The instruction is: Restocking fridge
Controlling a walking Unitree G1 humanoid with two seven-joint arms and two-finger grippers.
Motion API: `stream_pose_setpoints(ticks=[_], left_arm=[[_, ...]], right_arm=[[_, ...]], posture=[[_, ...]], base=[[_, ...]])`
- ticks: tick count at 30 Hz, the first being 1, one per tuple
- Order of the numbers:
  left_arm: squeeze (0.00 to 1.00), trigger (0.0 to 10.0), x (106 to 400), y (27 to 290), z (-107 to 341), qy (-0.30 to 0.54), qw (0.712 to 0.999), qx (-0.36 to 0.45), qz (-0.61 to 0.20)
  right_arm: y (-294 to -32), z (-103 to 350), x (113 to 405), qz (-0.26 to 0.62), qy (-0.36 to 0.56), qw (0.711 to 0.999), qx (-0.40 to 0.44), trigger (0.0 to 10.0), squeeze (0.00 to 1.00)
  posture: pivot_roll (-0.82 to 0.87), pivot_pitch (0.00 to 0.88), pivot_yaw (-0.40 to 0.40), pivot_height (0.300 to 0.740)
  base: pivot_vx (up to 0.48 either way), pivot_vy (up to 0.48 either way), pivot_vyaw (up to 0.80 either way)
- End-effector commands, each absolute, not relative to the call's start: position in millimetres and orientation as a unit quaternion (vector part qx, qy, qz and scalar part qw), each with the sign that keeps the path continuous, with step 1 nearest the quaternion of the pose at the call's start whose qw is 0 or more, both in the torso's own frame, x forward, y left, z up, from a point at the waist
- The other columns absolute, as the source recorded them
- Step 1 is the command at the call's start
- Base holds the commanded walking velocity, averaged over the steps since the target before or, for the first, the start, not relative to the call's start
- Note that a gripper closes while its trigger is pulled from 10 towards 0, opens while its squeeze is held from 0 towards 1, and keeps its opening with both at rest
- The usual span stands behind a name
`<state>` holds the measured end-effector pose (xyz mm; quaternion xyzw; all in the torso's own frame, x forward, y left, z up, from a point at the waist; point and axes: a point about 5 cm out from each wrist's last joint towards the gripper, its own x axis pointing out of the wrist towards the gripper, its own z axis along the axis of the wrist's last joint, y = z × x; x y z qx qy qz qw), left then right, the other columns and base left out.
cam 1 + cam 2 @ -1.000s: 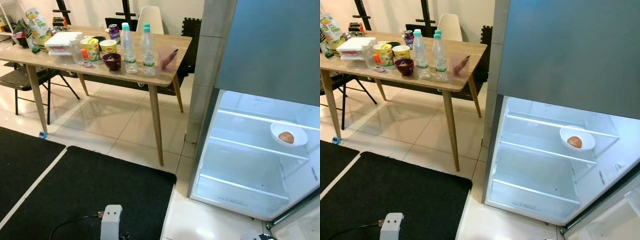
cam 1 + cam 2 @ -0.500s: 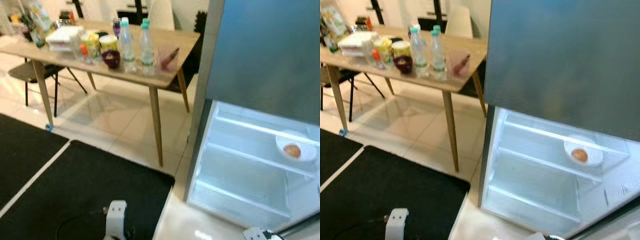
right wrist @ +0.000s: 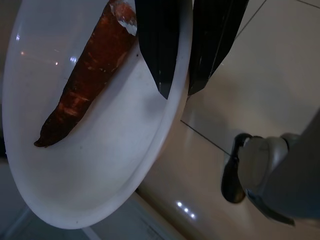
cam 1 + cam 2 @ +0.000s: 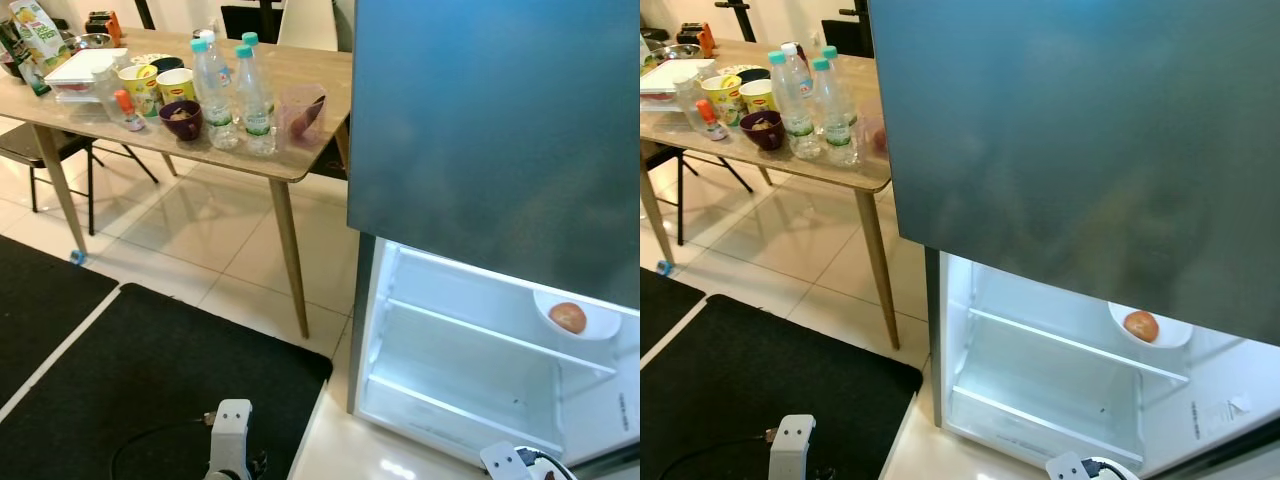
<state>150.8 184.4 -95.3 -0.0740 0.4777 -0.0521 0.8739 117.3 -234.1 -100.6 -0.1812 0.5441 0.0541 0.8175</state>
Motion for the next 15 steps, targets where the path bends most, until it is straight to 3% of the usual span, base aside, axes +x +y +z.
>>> stream_pose_setpoints(ticks=[1, 11, 15], left_arm=[[0.0, 10.0, 146.7, 186.2, -96.8, 0.485, 0.87, -0.067, -0.052], [0.0, 10.0, 147.7, 185.4, -96.7, 0.485, 0.871, -0.063, -0.049], [0.0, 10.0, 147.4, 185.3, -96.9, 0.487, 0.87, -0.06, -0.05]], right_arm=[[-233.0, -101.8, 114.4, 0.053, 0.548, 0.815, -0.18, 10.0, 0.0], [-233.1, -100.7, 117.8, 0.05, 0.542, 0.819, -0.179, 10.0, 0.0], [-232.8, -100.2, 119.7, 0.052, 0.542, 0.82, -0.179, 10.0, 0.0]], posture=[[-0.04, 0.031, -0.026, 0.74], [-0.04, 0.03, -0.027, 0.74], [-0.04, 0.028, -0.028, 0.74]], base=[[0.0, 0.0, 0.0], [0.0, 0.0, 0.0], [0.0, 0.0, -0.8]])
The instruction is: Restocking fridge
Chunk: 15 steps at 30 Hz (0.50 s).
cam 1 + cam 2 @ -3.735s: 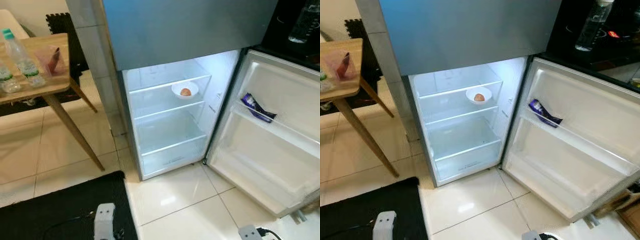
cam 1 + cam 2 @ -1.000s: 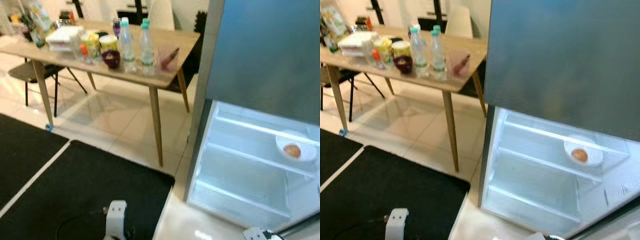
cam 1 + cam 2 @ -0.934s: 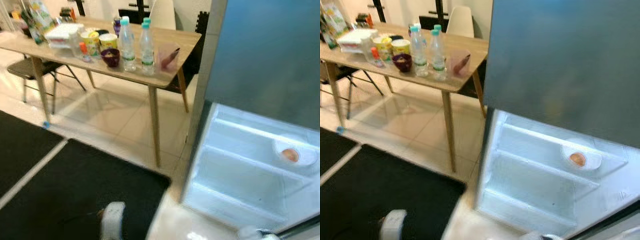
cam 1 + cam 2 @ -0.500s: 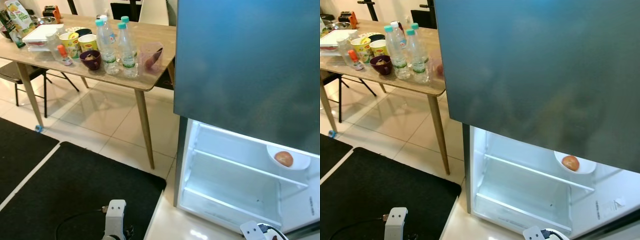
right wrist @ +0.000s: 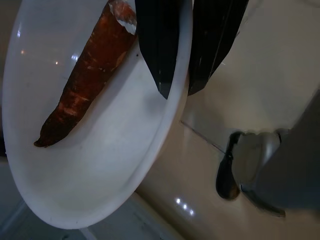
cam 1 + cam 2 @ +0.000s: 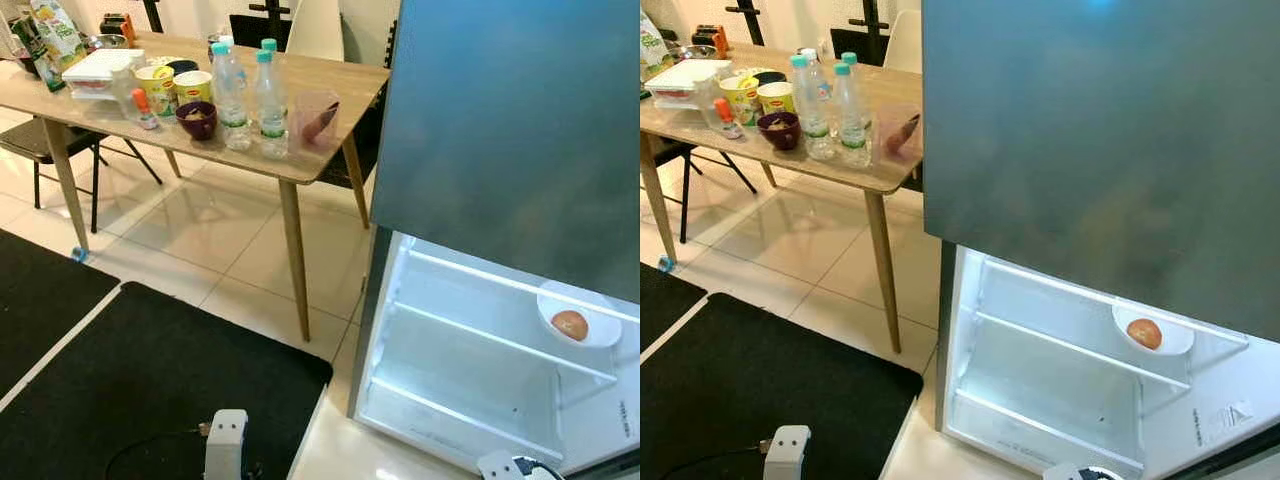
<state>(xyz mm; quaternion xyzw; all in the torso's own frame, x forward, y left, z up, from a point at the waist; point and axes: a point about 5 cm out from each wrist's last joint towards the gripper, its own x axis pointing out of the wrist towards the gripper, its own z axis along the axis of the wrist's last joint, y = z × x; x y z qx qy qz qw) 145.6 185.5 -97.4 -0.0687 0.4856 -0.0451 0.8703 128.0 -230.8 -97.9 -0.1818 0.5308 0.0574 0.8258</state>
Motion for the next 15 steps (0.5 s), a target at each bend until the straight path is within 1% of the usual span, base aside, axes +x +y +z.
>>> stream_pose_setpoints(ticks=[1, 15], left_arm=[[0.0, 10.0, 147.4, 185.3, -97.0, 0.487, 0.87, -0.059, -0.05], [0.0, 10.0, 146.7, 186.7, -97.1, 0.49, 0.869, -0.05, -0.052]], right_arm=[[-232.8, -100.2, 119.9, 0.052, 0.542, 0.819, -0.179, 10.0, 0.0], [-232.1, -99.4, 122.7, 0.055, 0.539, 0.821, -0.178, 10.0, 0.0]], posture=[[-0.04, 0.028, -0.028, 0.74], [-0.03, 0.021, -0.026, 0.74]], base=[[0.0, 0.0, -0.8], [0.0, 0.0, -0.8]])
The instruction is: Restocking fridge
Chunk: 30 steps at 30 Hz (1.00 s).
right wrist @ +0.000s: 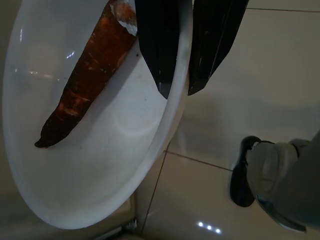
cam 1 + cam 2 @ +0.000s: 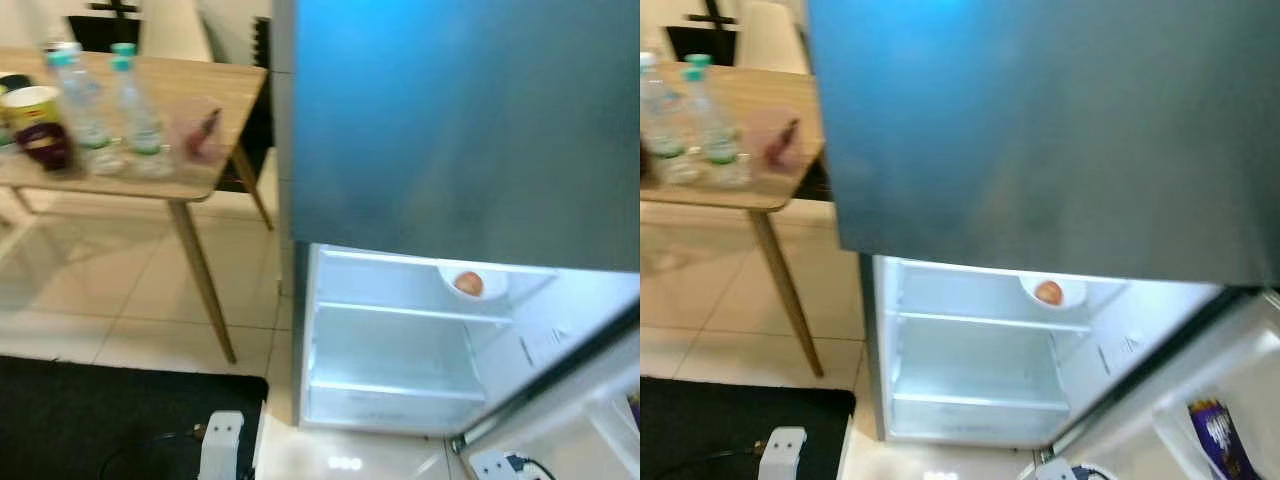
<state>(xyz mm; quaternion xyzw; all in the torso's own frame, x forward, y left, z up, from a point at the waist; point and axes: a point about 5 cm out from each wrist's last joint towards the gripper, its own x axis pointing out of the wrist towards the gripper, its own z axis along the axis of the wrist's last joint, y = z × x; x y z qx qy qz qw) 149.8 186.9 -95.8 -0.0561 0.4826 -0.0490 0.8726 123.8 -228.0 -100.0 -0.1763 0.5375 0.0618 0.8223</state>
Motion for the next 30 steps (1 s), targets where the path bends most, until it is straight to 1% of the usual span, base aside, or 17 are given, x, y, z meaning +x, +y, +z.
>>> stream_pose_setpoints(ticks=[1, 2, 13, 25, 30], left_arm=[[0.0, 10.0, 146.9, 186.7, -97.1, 0.489, 0.869, -0.049, -0.053], [0.0, 10.0, 146.9, 186.7, -97.1, 0.489, 0.869, -0.049, -0.053], [0.0, 10.0, 148.5, 185.6, -96.3, 0.486, 0.871, -0.048, -0.062], [0.0, 10.0, 146.9, 185.8, -96.9, 0.487, 0.87, -0.044, -0.064], [0.0, 10.0, 145.1, 188.5, -97.6, 0.491, 0.869, -0.041, -0.052]], right_arm=[[-232.1, -99.2, 123.2, 0.057, 0.538, 0.822, -0.18, 10.0, 0.0], [-232.1, -99.2, 123.2, 0.057, 0.538, 0.822, -0.18, 10.0, 0.0], [-231.8, -98.6, 124.8, 0.055, 0.533, 0.826, -0.175, 10.0, 0.0], [-231.6, -98.4, 125.1, 0.055, 0.531, 0.828, -0.173, 10.0, 0.0], [-231.1, -98.4, 125.6, 0.056, 0.53, 0.828, -0.172, 10.0, 0.0]], posture=[[-0.03, 0.019, -0.026, 0.74], [-0.03, 0.019, -0.026, 0.74], [-0.04, 0.025, -0.025, 0.74], [-0.04, 0.025, -0.025, 0.74], [-0.04, 0.027, -0.025, 0.74]], base=[[0.0, 0.0, -0.8], [0.0, 0.0, -0.8], [0.0, 0.0, 0.0], [0.0, -0.432, 0.0], [0.0, 0.0, 0.0]])
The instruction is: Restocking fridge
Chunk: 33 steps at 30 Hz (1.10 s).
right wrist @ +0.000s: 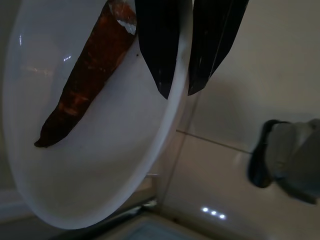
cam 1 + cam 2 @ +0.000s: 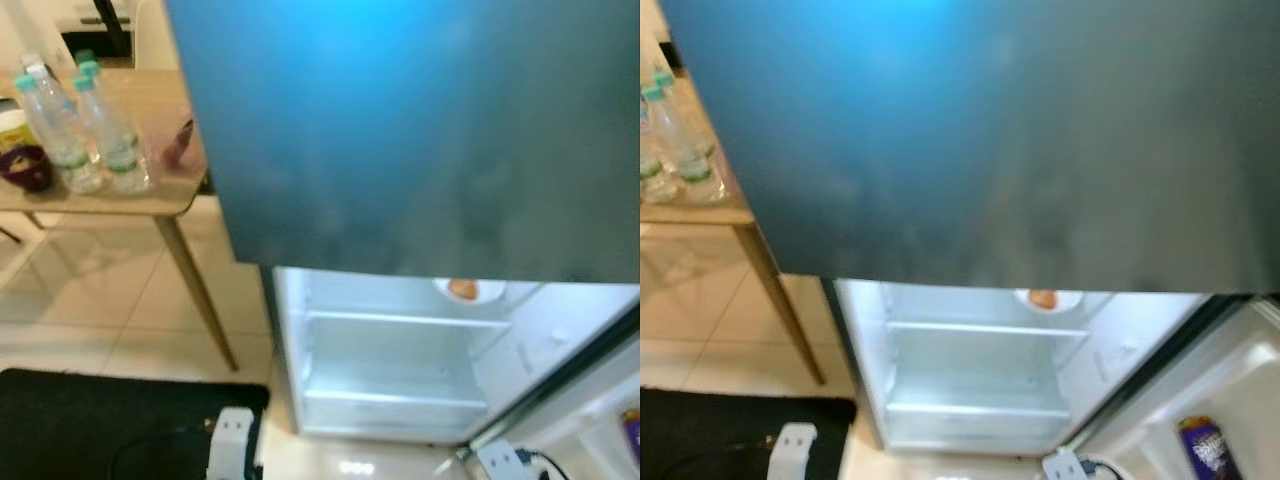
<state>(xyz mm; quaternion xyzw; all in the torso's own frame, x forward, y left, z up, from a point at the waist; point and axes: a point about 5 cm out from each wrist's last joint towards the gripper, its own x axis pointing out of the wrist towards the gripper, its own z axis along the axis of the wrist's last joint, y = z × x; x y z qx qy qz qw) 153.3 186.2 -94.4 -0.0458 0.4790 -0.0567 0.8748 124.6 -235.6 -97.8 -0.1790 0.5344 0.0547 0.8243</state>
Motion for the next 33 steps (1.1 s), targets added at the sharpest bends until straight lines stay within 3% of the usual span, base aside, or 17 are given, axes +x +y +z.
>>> stream_pose_setpoints(ticks=[1, 9, 16, 22, 33], left_arm=[[0.0, 10.0, 144, 188, -98, 0.492, 0.868, -0.042, -0.052], [0.0, 10.0, 143, 186, -98, 0.492, 0.867, -0.044, -0.062], [0.0, 10.0, 144, 186, -98, 0.49, 0.869, -0.042, -0.058], [0.0, 10.0, 144, 188, -98, 0.495, 0.867, -0.034, -0.044], [0.0, 10.0, 145, 188, -98, 0.494, 0.868, -0.039, -0.044]], right_arm=[[-231, -98, 125, 0.056, 0.53, 0.828, -0.172, 10.0, 0.0], [-231, -99, 125, 0.058, 0.531, 0.828, -0.172, 10.0, 0.0], [-231, -99, 124, 0.058, 0.531, 0.827, -0.172, 10.0, 0.0], [-231, -99, 124, 0.059, 0.531, 0.828, -0.171, 10.0, 0.0], [-211, -94, 142, 0.152, 0.479, 0.849, -0.166, 10.0, 0.0]], posture=[[-0.04, 0.028, -0.025, 0.74], [-0.04, 0.028, -0.028, 0.74], [-0.04, 0.029, -0.029, 0.74], [-0.04, 0.031, -0.028, 0.74], [-0.04, 0.03, -0.027, 0.74]], base=[[0.0, 0.0, 0.0], [0.0, 0.0, 0.0], [0.0, -0.469, 0.0], [0.0, 0.0, 0.0], [0.0, 0.0, 0.0]])
